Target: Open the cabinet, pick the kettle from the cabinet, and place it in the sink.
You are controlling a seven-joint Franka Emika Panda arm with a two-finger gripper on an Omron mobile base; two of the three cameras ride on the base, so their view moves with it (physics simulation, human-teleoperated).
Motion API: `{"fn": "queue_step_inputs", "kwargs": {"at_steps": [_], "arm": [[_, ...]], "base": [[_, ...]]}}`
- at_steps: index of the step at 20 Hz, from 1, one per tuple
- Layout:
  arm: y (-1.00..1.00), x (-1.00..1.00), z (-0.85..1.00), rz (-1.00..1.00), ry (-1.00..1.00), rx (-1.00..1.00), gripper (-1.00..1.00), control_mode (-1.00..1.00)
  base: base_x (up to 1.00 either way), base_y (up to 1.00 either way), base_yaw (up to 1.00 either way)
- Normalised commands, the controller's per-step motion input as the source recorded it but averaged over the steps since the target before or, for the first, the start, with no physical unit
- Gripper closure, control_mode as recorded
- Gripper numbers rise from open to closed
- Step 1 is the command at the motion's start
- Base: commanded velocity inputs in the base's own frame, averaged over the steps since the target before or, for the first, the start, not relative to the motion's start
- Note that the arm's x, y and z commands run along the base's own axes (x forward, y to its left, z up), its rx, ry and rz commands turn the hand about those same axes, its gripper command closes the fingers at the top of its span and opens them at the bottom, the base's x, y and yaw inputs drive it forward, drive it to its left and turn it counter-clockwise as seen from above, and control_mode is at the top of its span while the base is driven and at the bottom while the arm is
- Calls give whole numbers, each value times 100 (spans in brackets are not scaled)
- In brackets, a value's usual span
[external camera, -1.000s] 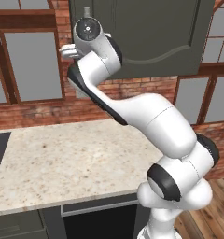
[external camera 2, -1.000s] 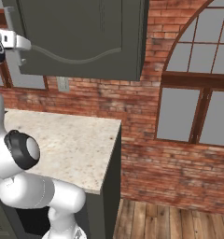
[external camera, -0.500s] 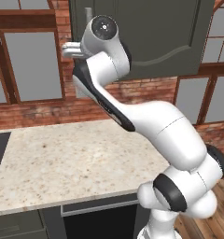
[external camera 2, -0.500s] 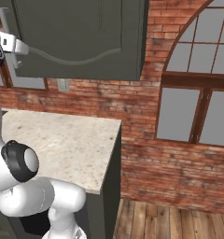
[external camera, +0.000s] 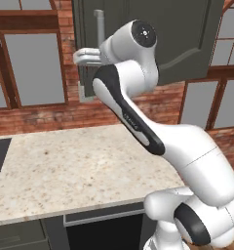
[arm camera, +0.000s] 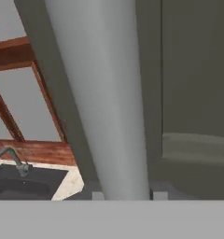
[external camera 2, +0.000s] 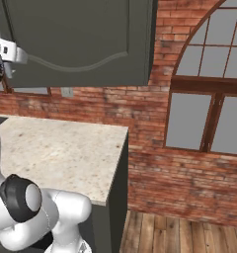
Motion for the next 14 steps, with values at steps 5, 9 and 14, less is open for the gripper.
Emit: {"fn": "queue_step_inputs", "kwargs": {"at_steps": [5, 9, 14], "arm": [[-3, -71, -3, 25, 0, 3, 100, -100], [-9, -73, -4, 28, 0, 0, 100, -100], [-16, -74, -4, 25, 0, 0, 100, -100]], "base": [[0, 0, 0], [0, 0, 0], [0, 0, 0]]}}
